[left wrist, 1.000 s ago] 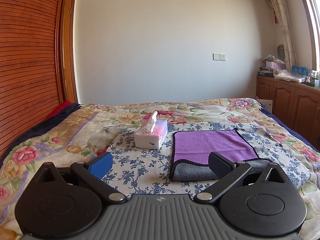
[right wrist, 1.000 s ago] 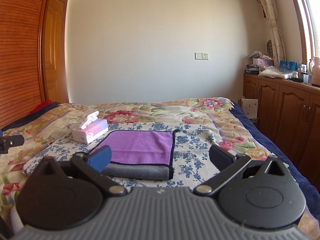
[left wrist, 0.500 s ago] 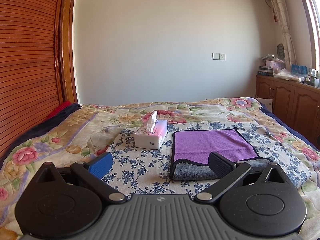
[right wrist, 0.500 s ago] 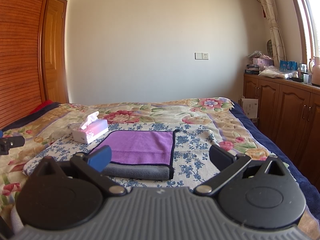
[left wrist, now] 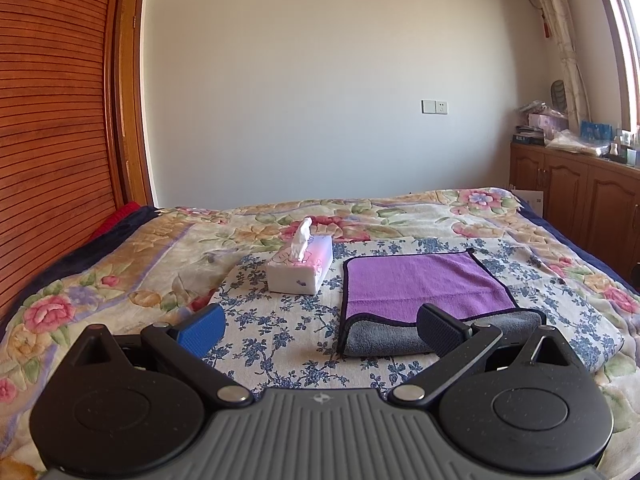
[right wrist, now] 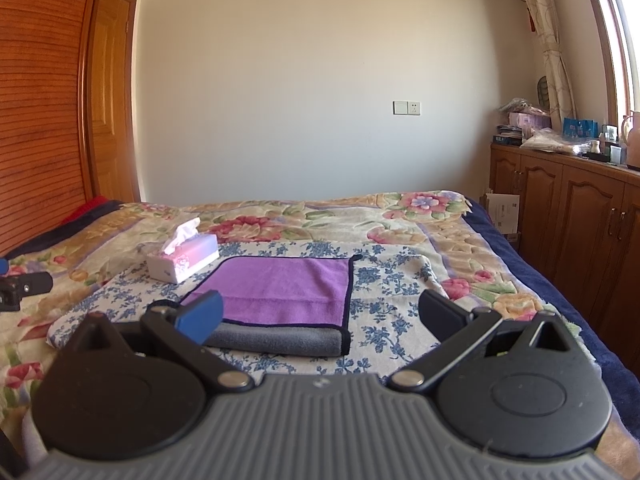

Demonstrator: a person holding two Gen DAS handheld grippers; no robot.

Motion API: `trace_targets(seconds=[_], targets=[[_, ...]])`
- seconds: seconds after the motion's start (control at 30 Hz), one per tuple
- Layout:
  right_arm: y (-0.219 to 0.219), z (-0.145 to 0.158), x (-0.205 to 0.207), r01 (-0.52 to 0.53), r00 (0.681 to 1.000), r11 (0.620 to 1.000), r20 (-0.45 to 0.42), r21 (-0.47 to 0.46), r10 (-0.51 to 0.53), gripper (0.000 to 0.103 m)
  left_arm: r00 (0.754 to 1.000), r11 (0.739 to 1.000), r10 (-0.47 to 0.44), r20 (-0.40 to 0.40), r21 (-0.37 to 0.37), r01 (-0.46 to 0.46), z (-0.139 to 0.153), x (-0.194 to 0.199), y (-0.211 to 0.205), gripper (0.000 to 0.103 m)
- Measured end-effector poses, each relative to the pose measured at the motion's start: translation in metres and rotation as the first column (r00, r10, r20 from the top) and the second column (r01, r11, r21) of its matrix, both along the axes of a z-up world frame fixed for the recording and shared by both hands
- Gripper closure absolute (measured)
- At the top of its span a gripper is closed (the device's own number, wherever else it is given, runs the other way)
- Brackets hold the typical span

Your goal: Fold towel

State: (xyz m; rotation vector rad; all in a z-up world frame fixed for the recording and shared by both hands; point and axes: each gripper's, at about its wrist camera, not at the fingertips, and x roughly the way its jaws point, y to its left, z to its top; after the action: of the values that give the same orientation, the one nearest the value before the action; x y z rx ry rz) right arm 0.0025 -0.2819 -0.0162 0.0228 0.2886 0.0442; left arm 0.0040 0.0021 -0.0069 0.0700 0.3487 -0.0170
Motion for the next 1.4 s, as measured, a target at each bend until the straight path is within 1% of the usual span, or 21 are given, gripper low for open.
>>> trace_targets(seconds=[0.3,0.5,0.67,1.03,1.4], targets=[[-0.002,-0.003,0.006,-0.008,1.000,1.000,-0.022,0.008,0.008,0.000,0.999,0.999,-0.028,-0.026,0.030,0.029,-0.004,0.009,-0.014,0.000],[-0.002,-0.005,0.010,-0.010,0.999,1.000,-0.036,0.012,0.011,0.000,0.996,0.999,-0.040,-0.079,0.027,0.042,-0.009,0.021,-0.017,0.000],[-0.003,-0.006,0.014,-0.015,0.999,1.000,-0.045,0.016,0.015,0.000,0.994,0.998,-0.048,-0.097,0.036,0.052,-0.011,0.027,-0.020,0.000],[-0.007,-0.010,0.027,-0.006,0.997,0.999,-0.077,0.033,0.009,0.000,0.993,0.998,-0.046,-0.111,0.046,0.051,-0.010,0.043,-0.019,0.000],[-0.020,-0.016,0.042,0.031,0.993,0.996,-0.113,0.083,-0.022,0.000,0.993,0.996,-0.055,-0.105,0.067,0.063,-0.006,0.057,-0.021,0.000]])
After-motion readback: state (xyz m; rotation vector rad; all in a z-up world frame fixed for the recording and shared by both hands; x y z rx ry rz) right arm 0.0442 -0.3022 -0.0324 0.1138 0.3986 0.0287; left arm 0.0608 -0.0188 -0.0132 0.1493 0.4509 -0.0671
